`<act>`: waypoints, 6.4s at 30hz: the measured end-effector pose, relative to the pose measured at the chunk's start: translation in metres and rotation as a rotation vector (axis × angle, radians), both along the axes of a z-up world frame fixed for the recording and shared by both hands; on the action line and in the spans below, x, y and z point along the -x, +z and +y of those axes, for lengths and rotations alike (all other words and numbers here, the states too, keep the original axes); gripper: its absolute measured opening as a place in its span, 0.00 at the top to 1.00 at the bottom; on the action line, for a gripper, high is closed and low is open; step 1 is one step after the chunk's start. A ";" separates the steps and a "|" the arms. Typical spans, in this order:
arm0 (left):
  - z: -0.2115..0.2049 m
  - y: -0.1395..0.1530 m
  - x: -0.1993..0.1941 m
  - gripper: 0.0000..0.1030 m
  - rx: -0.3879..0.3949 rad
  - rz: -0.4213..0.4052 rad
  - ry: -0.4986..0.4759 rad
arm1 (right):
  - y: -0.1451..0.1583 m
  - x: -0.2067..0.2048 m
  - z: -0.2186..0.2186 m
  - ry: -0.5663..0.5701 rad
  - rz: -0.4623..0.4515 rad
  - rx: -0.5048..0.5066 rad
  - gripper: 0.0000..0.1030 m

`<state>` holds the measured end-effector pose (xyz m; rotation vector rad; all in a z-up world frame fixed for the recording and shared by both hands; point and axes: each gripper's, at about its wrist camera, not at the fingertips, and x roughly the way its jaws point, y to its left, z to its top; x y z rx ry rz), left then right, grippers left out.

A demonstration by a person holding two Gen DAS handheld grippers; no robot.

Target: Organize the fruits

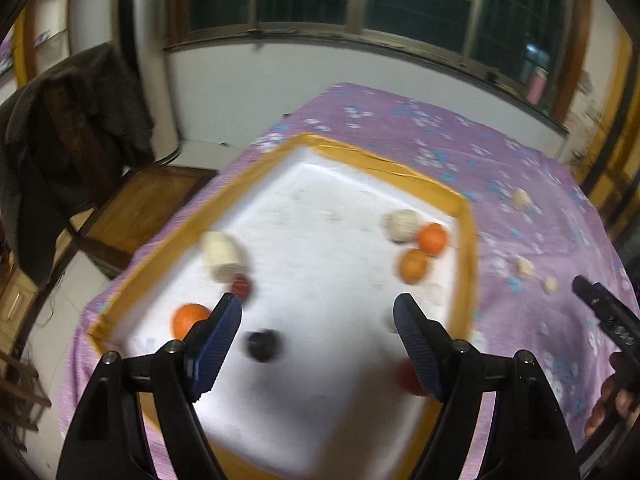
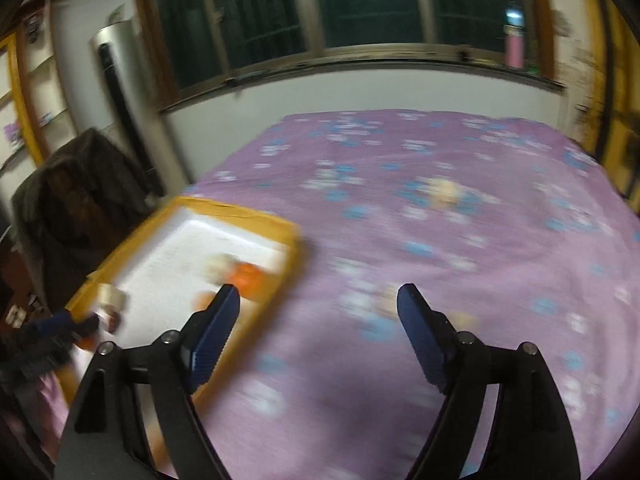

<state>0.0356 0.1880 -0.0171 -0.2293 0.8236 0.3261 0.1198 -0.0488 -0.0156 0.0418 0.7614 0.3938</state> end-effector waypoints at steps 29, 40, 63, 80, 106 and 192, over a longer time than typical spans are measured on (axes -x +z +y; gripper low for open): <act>-0.160 -0.027 -0.086 0.24 -0.065 0.015 -0.345 | -0.056 -0.045 -0.068 -0.053 0.102 0.201 0.78; -0.192 -0.062 -0.141 0.65 -0.050 0.070 -0.358 | -0.048 -0.037 -0.122 -0.107 0.084 0.080 0.78; -0.191 -0.028 -0.038 0.74 -0.087 0.005 -0.370 | -0.049 0.031 -0.115 -0.170 0.107 0.130 0.78; -0.167 -0.016 0.005 0.74 -0.078 -0.029 -0.340 | -0.033 0.068 -0.091 -0.168 0.086 0.141 0.78; -0.049 0.002 0.041 0.74 -0.087 -0.054 -0.092 | -0.004 0.084 0.023 0.088 0.005 0.093 0.77; 0.012 0.019 0.064 0.19 -0.098 -0.030 0.138 | 0.015 0.111 0.066 0.288 -0.092 0.113 0.00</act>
